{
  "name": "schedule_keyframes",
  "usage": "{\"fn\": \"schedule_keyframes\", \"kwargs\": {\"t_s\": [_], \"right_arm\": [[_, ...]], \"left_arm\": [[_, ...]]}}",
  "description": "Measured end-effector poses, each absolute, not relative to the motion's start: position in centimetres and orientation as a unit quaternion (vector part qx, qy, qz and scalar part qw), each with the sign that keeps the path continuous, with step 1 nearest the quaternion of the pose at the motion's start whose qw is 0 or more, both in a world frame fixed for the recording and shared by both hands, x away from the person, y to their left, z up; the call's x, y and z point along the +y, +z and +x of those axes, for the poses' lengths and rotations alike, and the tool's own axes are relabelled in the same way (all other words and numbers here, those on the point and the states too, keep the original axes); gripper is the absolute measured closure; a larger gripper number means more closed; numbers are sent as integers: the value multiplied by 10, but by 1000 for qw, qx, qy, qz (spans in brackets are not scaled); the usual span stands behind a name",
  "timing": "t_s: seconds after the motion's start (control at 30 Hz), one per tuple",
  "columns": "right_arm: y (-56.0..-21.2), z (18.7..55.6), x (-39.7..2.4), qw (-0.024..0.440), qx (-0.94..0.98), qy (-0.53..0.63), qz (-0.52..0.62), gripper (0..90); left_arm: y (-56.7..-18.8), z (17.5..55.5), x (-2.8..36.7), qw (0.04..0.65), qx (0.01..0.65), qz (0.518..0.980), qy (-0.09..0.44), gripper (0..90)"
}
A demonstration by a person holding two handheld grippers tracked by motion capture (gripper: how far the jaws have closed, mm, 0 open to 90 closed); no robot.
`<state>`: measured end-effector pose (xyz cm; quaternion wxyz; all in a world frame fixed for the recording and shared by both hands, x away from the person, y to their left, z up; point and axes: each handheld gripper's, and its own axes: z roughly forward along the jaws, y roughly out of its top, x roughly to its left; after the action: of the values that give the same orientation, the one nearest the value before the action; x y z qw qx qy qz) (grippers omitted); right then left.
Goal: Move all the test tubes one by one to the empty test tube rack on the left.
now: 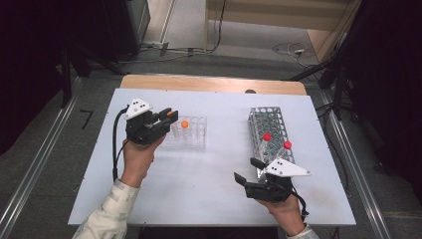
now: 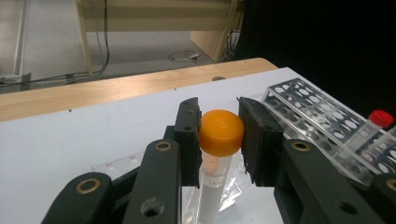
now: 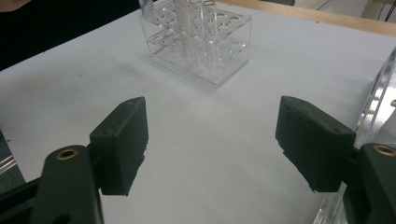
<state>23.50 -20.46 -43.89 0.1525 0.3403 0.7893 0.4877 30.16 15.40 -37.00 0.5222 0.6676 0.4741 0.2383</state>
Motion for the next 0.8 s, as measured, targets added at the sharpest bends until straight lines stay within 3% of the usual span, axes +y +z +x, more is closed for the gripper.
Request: {"fn": "schedule_keyframes", "kwargs": {"t_s": [0.8], "right_arm": [[-440,235,-206,155,788,486,345,239]], "left_arm": [[-387,324,143,496,479,669,276,705]]}}
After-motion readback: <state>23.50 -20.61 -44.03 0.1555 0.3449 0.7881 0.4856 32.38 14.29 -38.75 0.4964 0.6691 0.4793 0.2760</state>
